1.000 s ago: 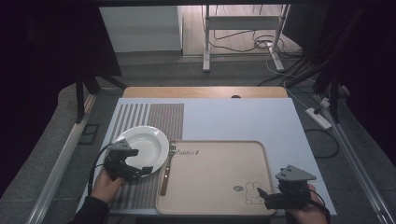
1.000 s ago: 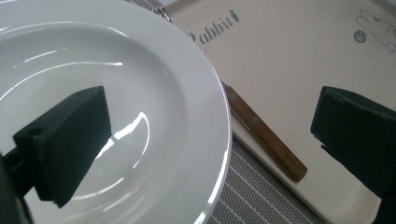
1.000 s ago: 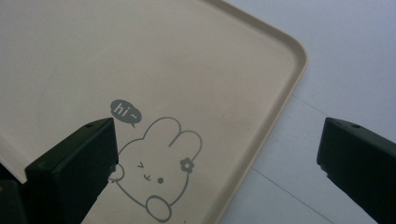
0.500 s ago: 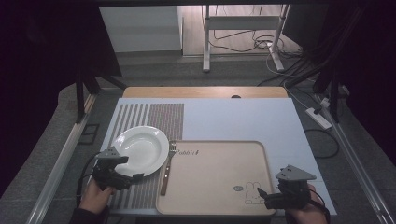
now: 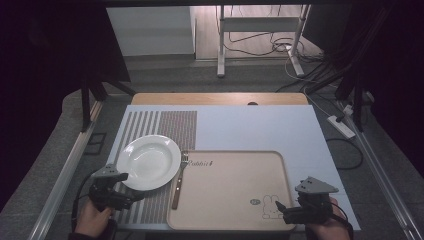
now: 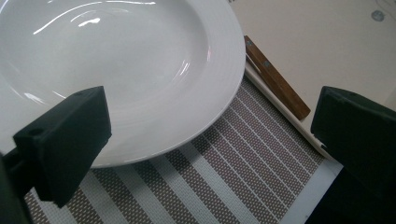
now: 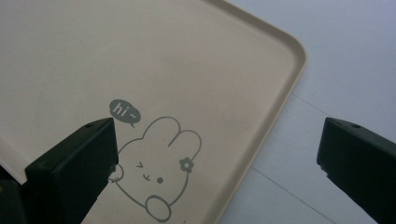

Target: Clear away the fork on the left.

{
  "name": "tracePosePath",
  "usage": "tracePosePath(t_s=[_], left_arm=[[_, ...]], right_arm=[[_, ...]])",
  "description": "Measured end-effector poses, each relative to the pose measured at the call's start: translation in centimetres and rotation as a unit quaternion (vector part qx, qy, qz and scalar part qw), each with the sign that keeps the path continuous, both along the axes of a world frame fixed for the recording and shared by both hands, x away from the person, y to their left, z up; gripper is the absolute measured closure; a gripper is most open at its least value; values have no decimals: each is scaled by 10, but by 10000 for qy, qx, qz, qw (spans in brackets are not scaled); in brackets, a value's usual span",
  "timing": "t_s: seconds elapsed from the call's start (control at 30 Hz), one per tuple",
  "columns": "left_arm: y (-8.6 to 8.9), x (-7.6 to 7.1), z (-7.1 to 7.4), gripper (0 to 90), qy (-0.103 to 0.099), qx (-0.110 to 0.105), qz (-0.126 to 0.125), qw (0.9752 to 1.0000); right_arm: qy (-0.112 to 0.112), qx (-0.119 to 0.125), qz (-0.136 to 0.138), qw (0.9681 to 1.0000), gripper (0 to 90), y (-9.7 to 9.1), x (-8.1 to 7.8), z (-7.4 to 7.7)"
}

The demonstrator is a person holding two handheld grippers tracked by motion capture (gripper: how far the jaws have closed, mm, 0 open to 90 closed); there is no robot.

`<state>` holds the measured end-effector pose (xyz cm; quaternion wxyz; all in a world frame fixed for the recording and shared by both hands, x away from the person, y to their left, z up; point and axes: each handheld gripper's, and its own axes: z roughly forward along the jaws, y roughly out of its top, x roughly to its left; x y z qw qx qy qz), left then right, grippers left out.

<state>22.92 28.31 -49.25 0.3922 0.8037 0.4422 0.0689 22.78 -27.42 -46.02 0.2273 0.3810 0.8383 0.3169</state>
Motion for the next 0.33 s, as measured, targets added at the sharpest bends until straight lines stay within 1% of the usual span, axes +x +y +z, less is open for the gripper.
tracePosePath(t_s=[0.07, 0.17, 0.27, 0.33], left_arm=[[3, -2, 1, 0, -36, -25, 38, 10000], [5, -6, 1, 0, -75, 4, 113, 9999], [7, -7, 1, 0, -84, -8, 101, 9999], [7, -7, 1, 0, -101, -64, 82, 9999]], right_arm=[[1, 5, 1, 10000, 0, 0, 0, 0], [1, 3, -5, 10000, 0, 0, 0, 0], [5, -3, -7, 10000, 0, 0, 0, 0], [-4, -18, -1, 10000, 0, 0, 0, 0]])
